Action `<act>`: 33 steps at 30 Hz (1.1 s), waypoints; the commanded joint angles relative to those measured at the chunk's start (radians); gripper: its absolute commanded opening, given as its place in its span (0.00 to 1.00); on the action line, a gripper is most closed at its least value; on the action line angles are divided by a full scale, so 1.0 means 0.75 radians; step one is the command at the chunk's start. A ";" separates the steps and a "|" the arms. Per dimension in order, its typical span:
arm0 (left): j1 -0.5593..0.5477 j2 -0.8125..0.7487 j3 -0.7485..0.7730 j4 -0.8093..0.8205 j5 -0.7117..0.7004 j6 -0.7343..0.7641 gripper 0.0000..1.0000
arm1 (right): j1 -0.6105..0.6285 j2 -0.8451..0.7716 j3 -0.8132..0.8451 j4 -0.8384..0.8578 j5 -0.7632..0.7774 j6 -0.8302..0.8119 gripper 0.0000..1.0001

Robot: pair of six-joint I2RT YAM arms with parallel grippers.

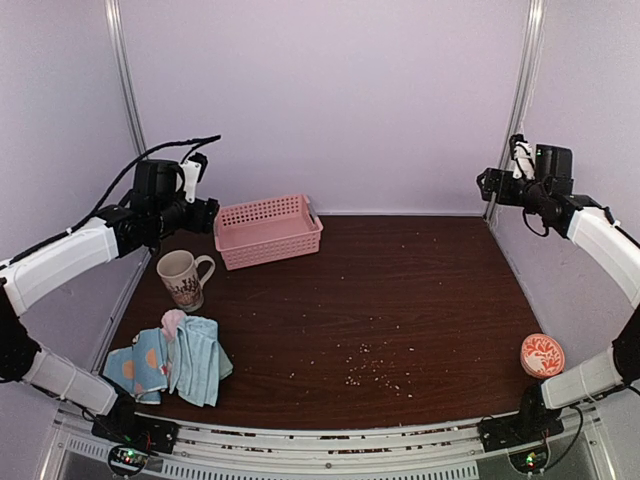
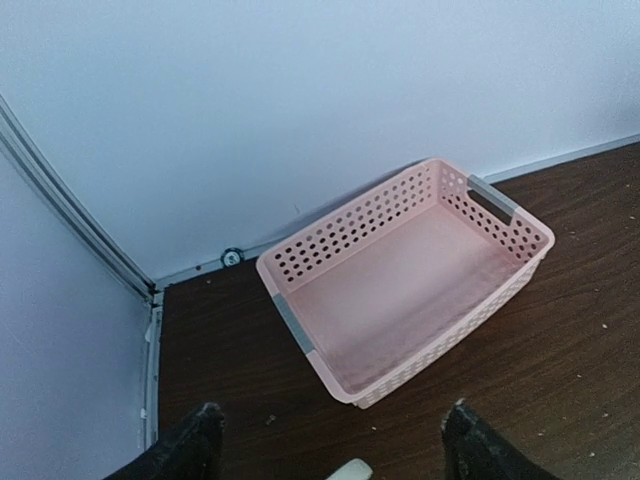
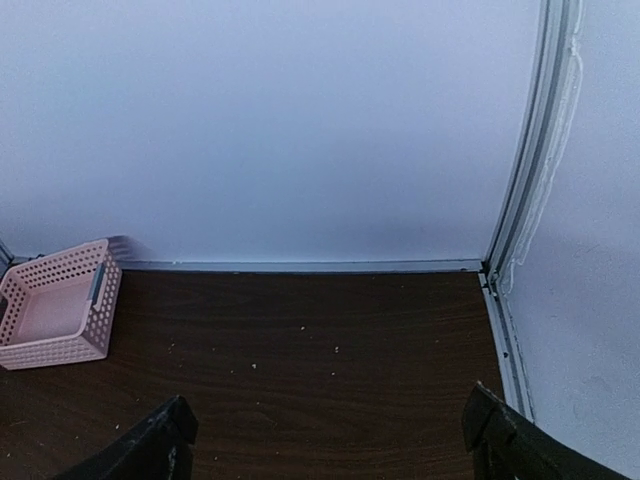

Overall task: Roll the towels
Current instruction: Pick up the towel from the towel pile.

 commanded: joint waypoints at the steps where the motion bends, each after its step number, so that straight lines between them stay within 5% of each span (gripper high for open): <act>1: -0.041 -0.035 0.055 -0.140 0.131 -0.089 0.72 | 0.010 -0.025 -0.014 -0.098 -0.245 -0.135 0.93; 15: -0.428 -0.081 0.056 -0.843 0.144 -0.457 0.57 | 0.129 0.002 -0.097 -0.202 -0.712 -0.354 0.85; 26: -0.475 -0.062 0.036 -1.332 0.147 -0.615 0.59 | 0.174 0.004 -0.142 -0.214 -0.814 -0.408 0.83; 33: -0.478 0.022 0.046 -1.434 0.119 -0.653 0.55 | 0.197 0.005 -0.166 -0.219 -0.805 -0.432 0.83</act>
